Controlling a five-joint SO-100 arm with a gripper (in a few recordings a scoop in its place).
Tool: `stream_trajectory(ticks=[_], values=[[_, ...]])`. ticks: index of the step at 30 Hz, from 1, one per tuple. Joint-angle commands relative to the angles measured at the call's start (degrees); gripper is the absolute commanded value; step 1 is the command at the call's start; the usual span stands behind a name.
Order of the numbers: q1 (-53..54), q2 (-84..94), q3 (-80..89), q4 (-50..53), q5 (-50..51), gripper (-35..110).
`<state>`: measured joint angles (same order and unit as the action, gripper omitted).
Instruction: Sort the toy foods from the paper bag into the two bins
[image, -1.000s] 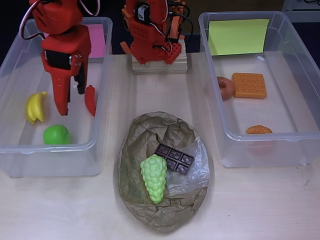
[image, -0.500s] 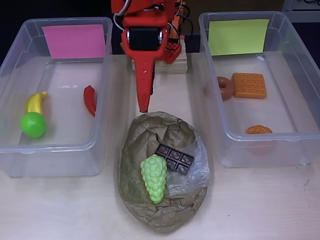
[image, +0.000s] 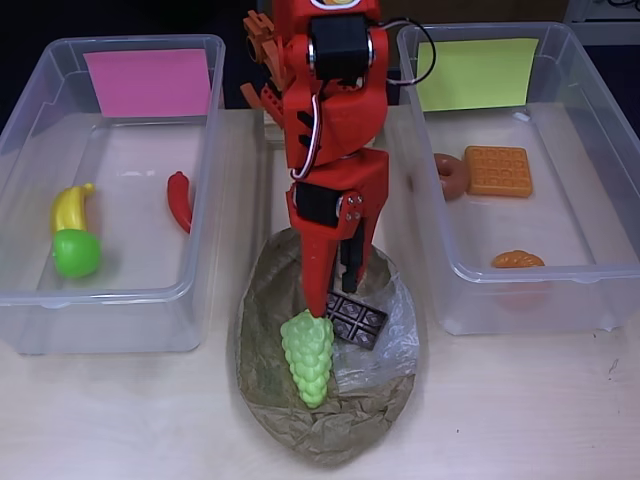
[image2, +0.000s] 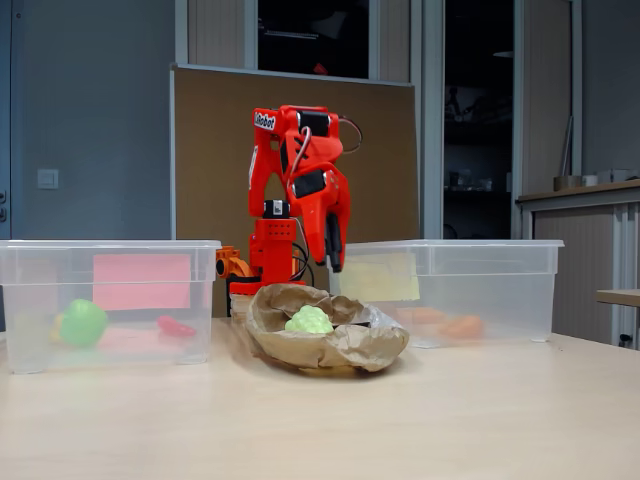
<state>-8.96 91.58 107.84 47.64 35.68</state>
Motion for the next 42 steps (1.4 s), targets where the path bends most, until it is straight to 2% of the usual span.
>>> stream_trajectory(ticks=[1, 3, 4, 6, 9, 15, 19, 24, 35, 42], values=[[-1.6, -0.4, -1.0, -4.4, -7.7, 24], [-1.5, -1.7, -3.9, -2.9, -5.8, 24], [-1.1, -2.3, -4.9, -2.2, -2.1, 23], [-0.8, -3.3, -6.2, -1.6, 11.5, 17], [-1.5, -5.4, -6.7, -2.2, 18.1, 15], [-3.8, -8.8, -6.3, -6.5, 30.9, 22], [-4.2, -13.5, -8.6, -8.3, 36.1, 30], [-2.5, -19.7, -12.4, -7.6, 38.3, 31], [1.6, -23.6, -14.6, -1.6, 33.9, 33], [1.4, -25.2, -12.3, -3.3, 33.4, 33]])
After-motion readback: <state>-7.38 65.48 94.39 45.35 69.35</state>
